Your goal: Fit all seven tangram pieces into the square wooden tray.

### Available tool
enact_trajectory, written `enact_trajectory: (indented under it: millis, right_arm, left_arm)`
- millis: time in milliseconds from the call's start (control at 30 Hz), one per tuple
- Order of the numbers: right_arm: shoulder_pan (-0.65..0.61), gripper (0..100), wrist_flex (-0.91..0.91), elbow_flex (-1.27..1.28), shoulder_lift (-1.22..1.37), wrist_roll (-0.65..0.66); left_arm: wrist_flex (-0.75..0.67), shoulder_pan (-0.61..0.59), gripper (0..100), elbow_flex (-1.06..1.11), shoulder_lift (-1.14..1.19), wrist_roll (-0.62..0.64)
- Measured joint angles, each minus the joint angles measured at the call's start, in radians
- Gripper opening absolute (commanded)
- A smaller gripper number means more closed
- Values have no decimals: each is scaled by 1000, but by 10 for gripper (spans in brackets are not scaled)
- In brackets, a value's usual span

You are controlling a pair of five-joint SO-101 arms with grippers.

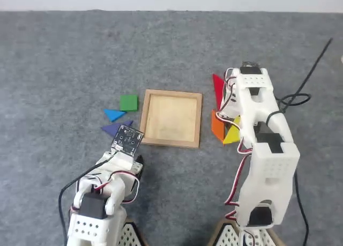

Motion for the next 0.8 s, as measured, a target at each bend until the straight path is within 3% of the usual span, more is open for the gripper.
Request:
enact_trajectory:
  millis: [200,800]
  right_arm:
    - [3,275,121,-61,6,0]
    - [3,275,112,-92,101,0]
  left_arm:
    - [0,0,116,0,0,0]
    - [0,0,116,0,0,0]
